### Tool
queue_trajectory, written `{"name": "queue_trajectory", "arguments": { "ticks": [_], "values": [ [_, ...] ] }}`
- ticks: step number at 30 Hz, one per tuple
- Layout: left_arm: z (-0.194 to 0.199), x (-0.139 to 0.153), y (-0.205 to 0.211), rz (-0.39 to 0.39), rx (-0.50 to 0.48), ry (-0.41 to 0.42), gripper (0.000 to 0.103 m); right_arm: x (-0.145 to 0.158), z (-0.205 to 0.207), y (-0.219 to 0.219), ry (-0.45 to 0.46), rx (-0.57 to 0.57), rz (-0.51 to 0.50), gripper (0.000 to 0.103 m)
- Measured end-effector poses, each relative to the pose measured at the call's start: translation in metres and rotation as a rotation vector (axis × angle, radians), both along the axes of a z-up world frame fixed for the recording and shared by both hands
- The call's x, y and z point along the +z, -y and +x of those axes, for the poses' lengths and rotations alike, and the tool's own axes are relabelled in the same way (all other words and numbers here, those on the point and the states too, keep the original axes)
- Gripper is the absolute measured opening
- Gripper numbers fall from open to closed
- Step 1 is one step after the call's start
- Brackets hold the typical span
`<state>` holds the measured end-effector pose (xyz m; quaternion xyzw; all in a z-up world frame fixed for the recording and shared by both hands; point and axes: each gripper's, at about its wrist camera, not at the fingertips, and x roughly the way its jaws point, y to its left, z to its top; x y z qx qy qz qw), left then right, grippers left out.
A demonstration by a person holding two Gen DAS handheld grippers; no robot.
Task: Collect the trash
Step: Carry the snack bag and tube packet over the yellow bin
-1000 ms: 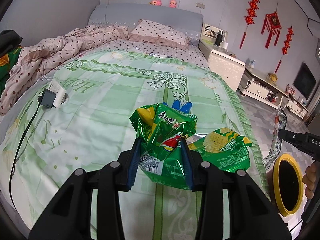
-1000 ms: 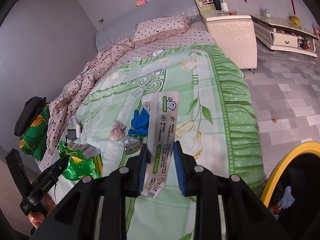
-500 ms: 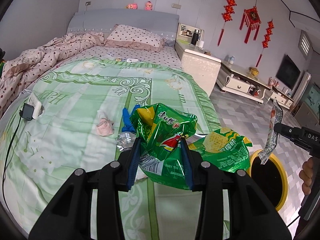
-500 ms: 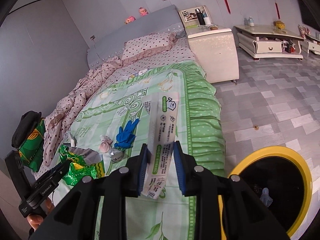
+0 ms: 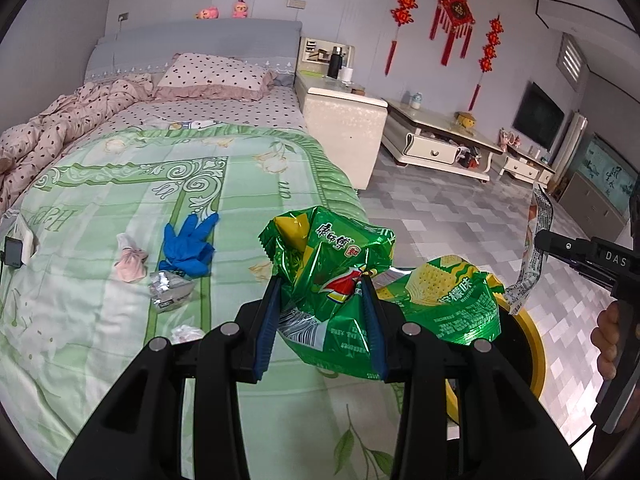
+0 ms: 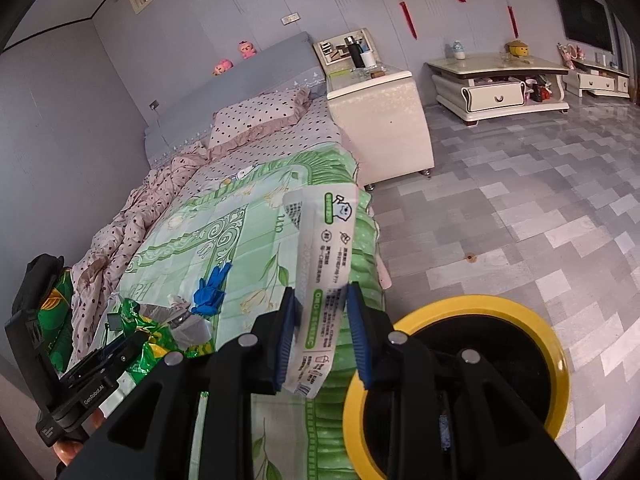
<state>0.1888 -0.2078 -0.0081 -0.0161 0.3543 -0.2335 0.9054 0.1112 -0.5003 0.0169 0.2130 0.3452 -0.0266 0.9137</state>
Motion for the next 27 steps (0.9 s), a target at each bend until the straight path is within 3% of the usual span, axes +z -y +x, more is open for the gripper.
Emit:
{"name": "queue_trajectory", "arguments": {
  "ticks": [16, 27],
  "values": [
    [-0.020, -0.027, 0.105, 0.026, -0.183, -0.042, 0.037, -0.018, -0.043, 0.077, -0.025, -0.124, -0.006, 0.025],
    [-0.031, -0.062, 0.148, 0.071, -0.229, -0.086, 0.037, -0.051, -0.043, 0.103, -0.081, -0.181, -0.024, 0.025]
  ]
}}
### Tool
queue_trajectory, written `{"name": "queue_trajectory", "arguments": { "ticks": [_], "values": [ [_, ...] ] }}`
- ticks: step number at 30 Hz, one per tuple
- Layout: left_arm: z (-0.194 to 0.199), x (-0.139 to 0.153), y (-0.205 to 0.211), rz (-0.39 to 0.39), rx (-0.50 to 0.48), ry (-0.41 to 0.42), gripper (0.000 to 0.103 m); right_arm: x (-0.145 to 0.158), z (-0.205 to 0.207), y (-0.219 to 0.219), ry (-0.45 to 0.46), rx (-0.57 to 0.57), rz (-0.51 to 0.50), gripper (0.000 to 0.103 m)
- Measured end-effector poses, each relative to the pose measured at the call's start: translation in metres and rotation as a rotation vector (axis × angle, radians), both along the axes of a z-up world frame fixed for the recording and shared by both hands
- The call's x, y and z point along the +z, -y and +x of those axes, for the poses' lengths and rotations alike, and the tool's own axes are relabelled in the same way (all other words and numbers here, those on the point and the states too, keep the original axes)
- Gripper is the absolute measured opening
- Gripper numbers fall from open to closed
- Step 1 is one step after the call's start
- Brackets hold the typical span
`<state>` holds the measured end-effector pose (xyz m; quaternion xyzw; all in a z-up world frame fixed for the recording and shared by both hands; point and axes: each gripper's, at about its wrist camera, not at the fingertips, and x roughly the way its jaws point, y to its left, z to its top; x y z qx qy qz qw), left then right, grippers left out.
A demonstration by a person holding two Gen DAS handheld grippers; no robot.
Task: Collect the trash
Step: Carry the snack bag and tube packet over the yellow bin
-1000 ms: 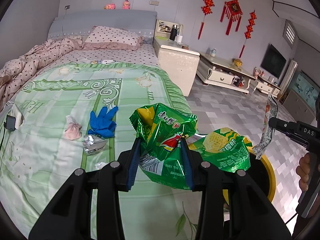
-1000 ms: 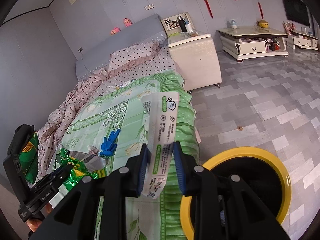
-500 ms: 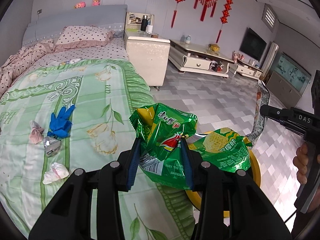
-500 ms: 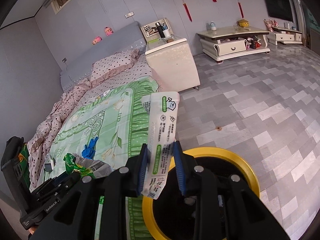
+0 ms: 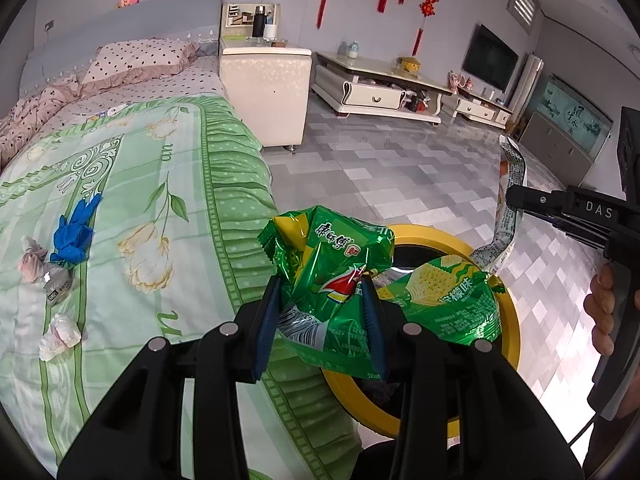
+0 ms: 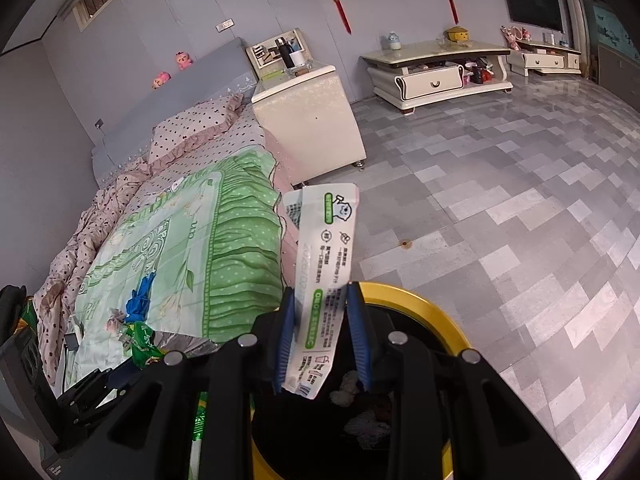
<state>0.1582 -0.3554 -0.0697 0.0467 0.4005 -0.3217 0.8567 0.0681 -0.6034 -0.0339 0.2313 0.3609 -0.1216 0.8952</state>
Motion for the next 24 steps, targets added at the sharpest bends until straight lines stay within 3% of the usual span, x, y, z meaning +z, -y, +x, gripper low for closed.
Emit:
{"name": "queue_trajectory", "arguments": {
  "ticks": [14, 22, 24],
  "values": [
    [-0.008, -0.030, 0.024, 0.015, -0.053, -0.036, 0.043, -0.029, 0.007, 0.013, -0.061, -0.037, 0.023, 0.026],
    [-0.012, -0.025, 0.017, -0.016, -0.069, -0.028, 0.059, -0.027, 0.003, 0.014, -0.067, -0.053, 0.011, 0.028],
    [-0.011, -0.024, 0.013, -0.025, -0.067, -0.031, 0.063, -0.027, 0.002, 0.014, -0.069, -0.060, 0.014, 0.038]
  ]
}}
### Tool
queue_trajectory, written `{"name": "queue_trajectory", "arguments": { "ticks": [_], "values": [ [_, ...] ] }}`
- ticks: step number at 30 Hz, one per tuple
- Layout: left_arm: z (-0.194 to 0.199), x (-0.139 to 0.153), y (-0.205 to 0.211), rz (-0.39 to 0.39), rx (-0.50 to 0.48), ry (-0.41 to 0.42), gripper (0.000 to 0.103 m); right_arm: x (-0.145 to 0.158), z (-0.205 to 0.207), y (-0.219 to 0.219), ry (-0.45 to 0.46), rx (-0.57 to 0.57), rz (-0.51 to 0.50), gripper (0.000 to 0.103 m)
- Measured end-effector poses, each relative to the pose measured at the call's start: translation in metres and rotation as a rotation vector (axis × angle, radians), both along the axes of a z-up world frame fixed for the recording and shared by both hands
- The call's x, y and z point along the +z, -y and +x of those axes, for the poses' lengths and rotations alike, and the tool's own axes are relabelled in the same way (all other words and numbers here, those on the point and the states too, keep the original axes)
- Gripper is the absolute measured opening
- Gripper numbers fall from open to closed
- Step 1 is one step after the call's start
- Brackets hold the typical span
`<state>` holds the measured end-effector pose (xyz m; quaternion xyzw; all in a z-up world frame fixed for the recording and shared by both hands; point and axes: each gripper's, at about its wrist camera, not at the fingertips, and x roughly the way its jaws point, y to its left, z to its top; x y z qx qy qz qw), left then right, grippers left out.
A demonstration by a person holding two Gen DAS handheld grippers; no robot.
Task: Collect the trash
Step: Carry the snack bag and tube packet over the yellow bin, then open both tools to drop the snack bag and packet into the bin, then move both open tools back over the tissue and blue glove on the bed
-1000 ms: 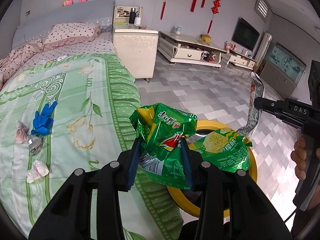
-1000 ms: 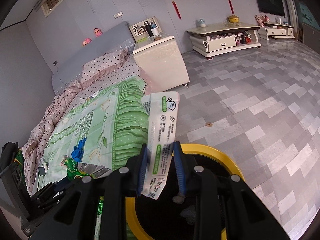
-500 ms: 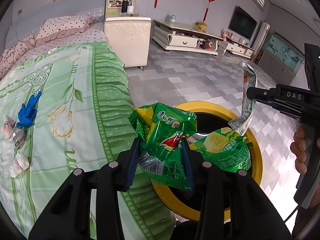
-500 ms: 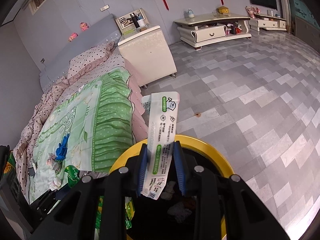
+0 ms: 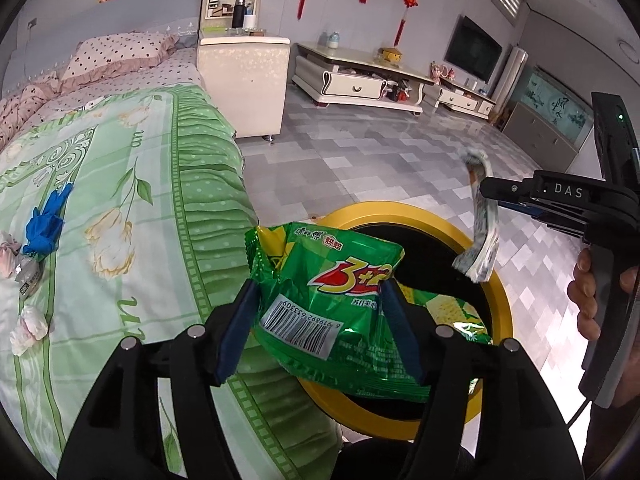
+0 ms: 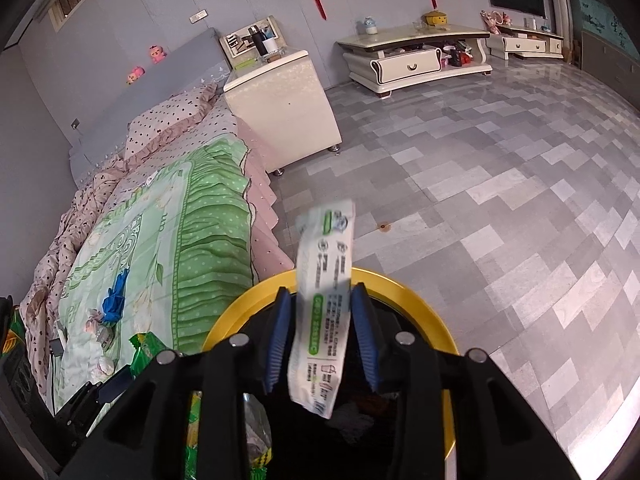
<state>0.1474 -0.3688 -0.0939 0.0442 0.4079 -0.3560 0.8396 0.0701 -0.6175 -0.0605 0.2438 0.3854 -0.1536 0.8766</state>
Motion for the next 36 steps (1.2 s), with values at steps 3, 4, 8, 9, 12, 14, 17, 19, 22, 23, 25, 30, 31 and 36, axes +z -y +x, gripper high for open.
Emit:
{"name": "queue_trajectory", "arguments": {
  "ticks": [3, 4, 8, 9, 12, 14, 17, 19, 22, 23, 25, 30, 31, 36],
  "values": [
    [0.002, 0.002, -0.007, -0.008, 0.011, 0.001, 0.072, -0.001, -0.001, -0.001, -0.005, -0.004, 0.007, 0.042],
    [0.003, 0.002, -0.010, -0.012, 0.017, 0.000, 0.074, -0.001, -0.001, -0.002, -0.008, -0.005, 0.008, 0.044],
    [0.006, 0.006, -0.022, -0.011, 0.038, 0.016, 0.081, -0.001, -0.001, -0.004, -0.011, -0.007, 0.021, 0.051],
    [0.006, 0.007, -0.026, -0.011, 0.046, 0.024, 0.083, -0.001, -0.001, -0.004, -0.010, -0.006, 0.020, 0.052],
    [0.010, 0.012, -0.039, -0.018, 0.069, 0.028, 0.084, 0.000, 0.000, -0.006, -0.009, -0.002, 0.019, 0.056],
    [0.014, 0.013, -0.047, -0.022, 0.084, 0.031, 0.085, 0.003, 0.002, -0.011, -0.009, 0.004, 0.014, 0.057],
    [0.017, 0.016, -0.059, -0.022, 0.102, 0.038, 0.087, 0.007, 0.005, -0.019, -0.007, 0.019, 0.008, 0.059],
    [0.020, 0.017, -0.069, -0.018, 0.115, 0.047, 0.088, 0.010, 0.009, -0.026, -0.006, 0.030, 0.003, 0.060],
    [0.026, 0.019, -0.083, -0.015, 0.136, 0.056, 0.089, 0.014, 0.015, -0.037, -0.005, 0.046, 0.000, 0.064],
    [0.028, 0.019, -0.088, -0.016, 0.142, 0.057, 0.089, 0.015, 0.017, -0.041, -0.005, 0.052, -0.001, 0.064],
    [0.033, 0.020, -0.101, -0.014, 0.162, 0.063, 0.089, 0.017, 0.023, -0.049, -0.006, 0.066, -0.002, 0.064],
    [0.047, 0.017, -0.136, -0.007, 0.218, 0.064, 0.089, 0.020, 0.042, -0.074, 0.002, 0.124, 0.002, 0.065],
    [0.050, 0.016, -0.143, -0.005, 0.230, 0.063, 0.089, 0.021, 0.046, -0.081, 0.006, 0.139, 0.001, 0.065],
    [0.063, 0.010, -0.182, 0.000, 0.288, 0.055, 0.089, 0.025, 0.073, -0.115, 0.016, 0.212, 0.006, 0.065]
  ]
}}
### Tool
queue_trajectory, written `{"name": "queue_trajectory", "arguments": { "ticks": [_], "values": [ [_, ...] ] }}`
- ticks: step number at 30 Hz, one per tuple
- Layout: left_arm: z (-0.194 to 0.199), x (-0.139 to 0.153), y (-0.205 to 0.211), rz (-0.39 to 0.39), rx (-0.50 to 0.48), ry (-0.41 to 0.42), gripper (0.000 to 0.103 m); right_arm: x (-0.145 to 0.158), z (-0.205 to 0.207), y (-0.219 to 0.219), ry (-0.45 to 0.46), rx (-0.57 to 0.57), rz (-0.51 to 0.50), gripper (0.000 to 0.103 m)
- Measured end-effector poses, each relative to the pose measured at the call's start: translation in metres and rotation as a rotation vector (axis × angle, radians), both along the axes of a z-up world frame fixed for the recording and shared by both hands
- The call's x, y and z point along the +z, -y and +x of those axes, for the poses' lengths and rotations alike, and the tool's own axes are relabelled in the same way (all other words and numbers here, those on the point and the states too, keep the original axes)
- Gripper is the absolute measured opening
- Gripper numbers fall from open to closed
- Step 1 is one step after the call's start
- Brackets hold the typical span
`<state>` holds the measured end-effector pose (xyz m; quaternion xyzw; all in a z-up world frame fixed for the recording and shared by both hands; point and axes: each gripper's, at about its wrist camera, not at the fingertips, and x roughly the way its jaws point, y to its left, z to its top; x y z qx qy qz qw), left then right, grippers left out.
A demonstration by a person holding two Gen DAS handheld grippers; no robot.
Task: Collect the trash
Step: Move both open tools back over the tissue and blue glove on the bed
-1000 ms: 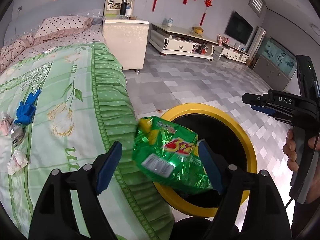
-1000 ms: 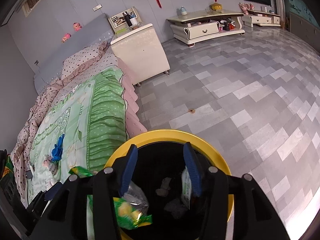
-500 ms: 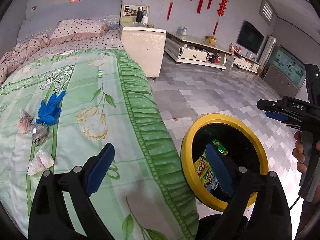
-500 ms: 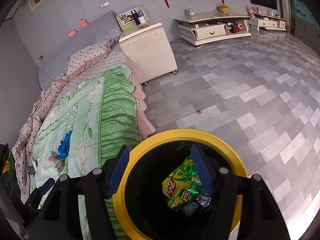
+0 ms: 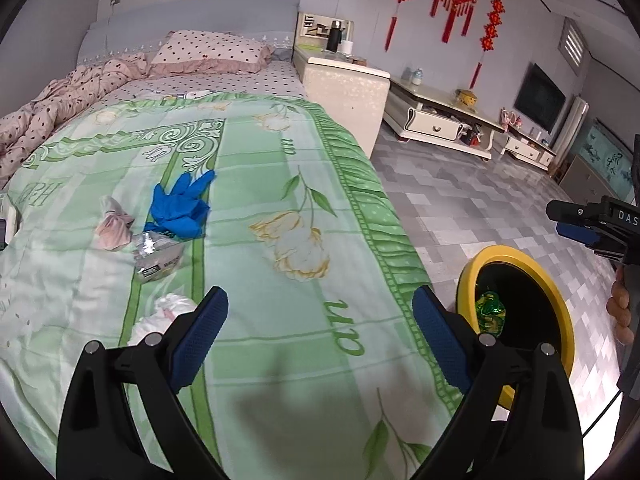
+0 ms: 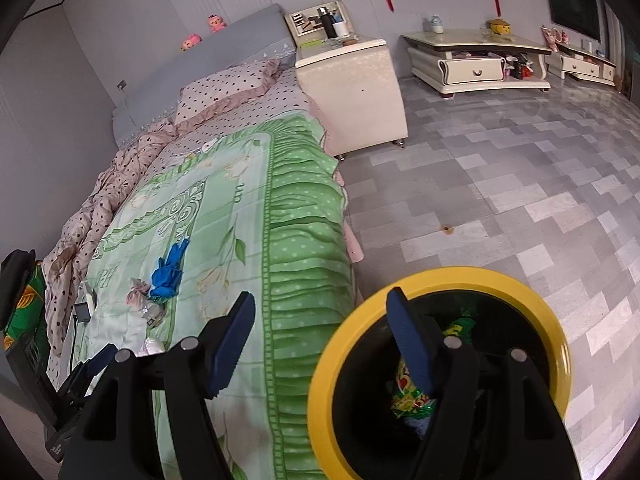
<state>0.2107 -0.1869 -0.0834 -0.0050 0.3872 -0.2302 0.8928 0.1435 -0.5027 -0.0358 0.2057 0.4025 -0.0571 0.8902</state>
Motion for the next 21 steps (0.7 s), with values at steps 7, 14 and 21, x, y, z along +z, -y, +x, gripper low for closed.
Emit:
{"name": "queue_trajectory", "arguments": {
  "ticks": [7, 14, 21],
  "values": [
    [0.018, -0.017, -0.052, 0.009, 0.082, -0.024, 0.089, 0.000, 0.047, -0.056, 0.000, 0.115, 0.017, 0.065],
    [0.041, -0.042, -0.100, 0.007, 0.158, -0.072, 0.089, -0.007, 0.103, -0.115, -0.015, 0.218, 0.037, 0.065],
    [0.059, -0.068, -0.125, 0.000, 0.199, -0.120, 0.089, -0.028, 0.159, -0.176, -0.065, 0.315, 0.043, 0.065]
  ]
}}
